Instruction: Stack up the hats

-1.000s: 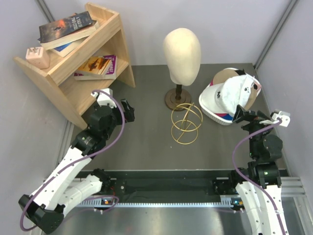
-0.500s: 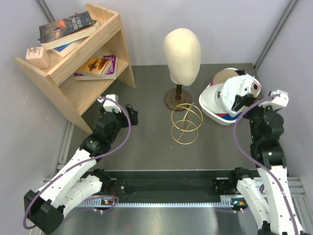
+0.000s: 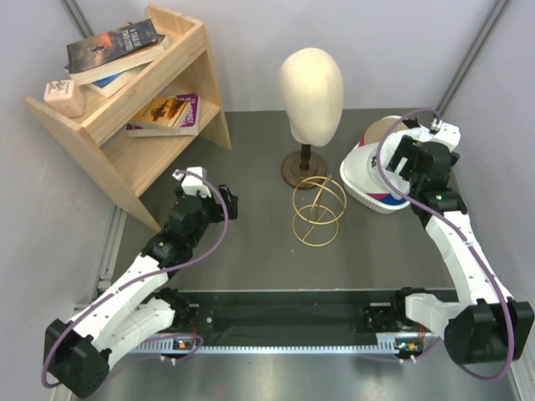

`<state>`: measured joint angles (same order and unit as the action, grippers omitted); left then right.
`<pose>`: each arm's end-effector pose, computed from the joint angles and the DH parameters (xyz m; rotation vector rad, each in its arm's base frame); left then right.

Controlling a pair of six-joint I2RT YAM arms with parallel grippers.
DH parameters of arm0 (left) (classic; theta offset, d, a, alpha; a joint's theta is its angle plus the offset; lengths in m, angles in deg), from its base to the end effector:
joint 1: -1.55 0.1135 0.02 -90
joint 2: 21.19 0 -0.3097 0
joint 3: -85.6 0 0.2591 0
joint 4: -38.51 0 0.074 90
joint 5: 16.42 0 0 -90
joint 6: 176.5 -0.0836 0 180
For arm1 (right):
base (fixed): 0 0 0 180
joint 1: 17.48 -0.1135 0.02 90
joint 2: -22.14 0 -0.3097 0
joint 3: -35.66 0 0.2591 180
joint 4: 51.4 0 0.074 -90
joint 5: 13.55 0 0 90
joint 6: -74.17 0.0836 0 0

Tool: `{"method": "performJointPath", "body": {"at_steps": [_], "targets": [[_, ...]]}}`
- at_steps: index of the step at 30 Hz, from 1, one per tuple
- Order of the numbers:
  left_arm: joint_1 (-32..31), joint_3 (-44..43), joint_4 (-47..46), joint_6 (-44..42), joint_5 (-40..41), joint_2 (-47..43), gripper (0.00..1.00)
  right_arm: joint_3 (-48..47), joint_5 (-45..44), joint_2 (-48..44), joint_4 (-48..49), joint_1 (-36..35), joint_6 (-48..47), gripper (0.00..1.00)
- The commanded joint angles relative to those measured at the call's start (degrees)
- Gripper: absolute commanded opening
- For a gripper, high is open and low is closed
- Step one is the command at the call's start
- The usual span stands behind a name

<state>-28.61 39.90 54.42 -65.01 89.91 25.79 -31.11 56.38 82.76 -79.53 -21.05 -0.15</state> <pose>0.1978 -0.0877 0.2886 -0.0557 1.8729 -0.3579 0.2684 -0.0120 0.3540 0.4301 1.8833 -0.1183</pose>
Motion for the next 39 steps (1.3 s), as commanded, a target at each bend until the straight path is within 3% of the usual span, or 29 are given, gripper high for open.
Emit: {"method": "performJointPath", "body": {"at_steps": [1, 6, 12, 15, 16, 22, 29, 39], "targets": [[0.1, 0.2, -3.8, -0.5, 0.2, -1.5, 0.99, -3.6, -5.4, 3.2, 4.5, 0.8, -1.4, 0.88], [0.1, 0.4, -3.8, -0.3, -0.4, -2.2, 0.99, -3.7, -5.9, 6.7, 7.0, 2.3, -2.6, 0.78], [0.1, 0.5, -3.8, -0.3, -0.2, -2.4, 0.99, -3.4, -5.0, 8.0, 9.4, 2.3, -3.5, 0.56], [0.1, 0.6, -3.8, -0.3, -0.2, -2.6, 0.99, -4.0, -4.7, 8.4, 9.1, 2.3, -3.6, 0.38], [0.1, 0.5, -3.8, -0.2, -0.3, -2.6, 0.99, -4.0, -4.7, 8.3, 9.1, 2.3, -3.6, 0.28], [0.1, 0.6, -3.8, -0.2, -0.4, -2.8, 0.99, -5.5, -4.0, 6.9, 7.5, 2.3, -4.4, 0.0], [0.1, 0.5, -3.6, -0.1, -0.6, -2.4, 0.99, -10.7, -4.5, 1.2, 4.1, -1.4, -5.5, 0.01], [0.1, 0.4, -3.4, -0.1, -0.5, -2.6, 0.99, -17.6, -4.6, -6.6, -0.7, -12.5, -5.8, 0.0]]}}
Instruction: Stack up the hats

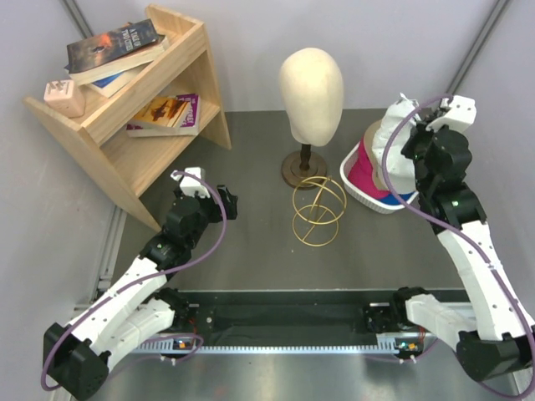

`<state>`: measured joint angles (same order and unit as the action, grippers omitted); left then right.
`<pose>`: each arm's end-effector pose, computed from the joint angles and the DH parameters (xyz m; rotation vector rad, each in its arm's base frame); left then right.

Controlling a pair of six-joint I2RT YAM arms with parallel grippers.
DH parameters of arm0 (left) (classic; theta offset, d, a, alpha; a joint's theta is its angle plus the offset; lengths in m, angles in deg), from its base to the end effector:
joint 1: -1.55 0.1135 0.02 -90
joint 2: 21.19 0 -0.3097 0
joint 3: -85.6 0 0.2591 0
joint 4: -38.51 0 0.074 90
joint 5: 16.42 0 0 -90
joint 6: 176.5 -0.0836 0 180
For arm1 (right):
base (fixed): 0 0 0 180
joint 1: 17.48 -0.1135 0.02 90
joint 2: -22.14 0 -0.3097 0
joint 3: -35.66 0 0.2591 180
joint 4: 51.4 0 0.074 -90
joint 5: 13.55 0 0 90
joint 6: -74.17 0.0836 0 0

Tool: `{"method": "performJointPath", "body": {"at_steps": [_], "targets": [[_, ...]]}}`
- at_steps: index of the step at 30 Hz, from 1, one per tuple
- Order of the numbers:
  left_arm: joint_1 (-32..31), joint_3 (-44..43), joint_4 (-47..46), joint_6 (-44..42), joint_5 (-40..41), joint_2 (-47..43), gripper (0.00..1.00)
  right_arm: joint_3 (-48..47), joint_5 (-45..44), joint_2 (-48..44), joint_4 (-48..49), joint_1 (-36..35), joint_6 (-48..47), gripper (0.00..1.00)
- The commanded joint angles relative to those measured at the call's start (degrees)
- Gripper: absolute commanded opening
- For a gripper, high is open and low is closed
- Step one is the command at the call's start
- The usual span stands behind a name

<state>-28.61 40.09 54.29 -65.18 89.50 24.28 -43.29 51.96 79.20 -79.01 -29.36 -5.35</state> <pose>0.1935 -0.0859 0.2926 -0.0524 1.8503 -0.3734 0.2433 0.0158 0.4551 0.3003 1.6346 -0.0611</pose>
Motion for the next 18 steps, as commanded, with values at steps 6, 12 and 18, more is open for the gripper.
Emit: {"method": "performJointPath", "body": {"at_steps": [6, 12, 18], "targets": [[0.1, 0.2, -3.2, 0.0, 0.2, -1.0, 0.99, -11.9, 11.8, -6.5, -5.5, -7.9, 2.2, 0.0], [0.1, 0.5, -3.2, 0.2, 0.9, -1.4, 0.99, -15.7, 32.1, -8.4, -4.6, -9.3, 6.5, 0.0], [0.1, 0.9, -3.4, 0.4, 2.2, -2.1, 0.99, -17.4, 44.1, -8.8, -1.5, -9.7, 10.9, 0.0]]}}
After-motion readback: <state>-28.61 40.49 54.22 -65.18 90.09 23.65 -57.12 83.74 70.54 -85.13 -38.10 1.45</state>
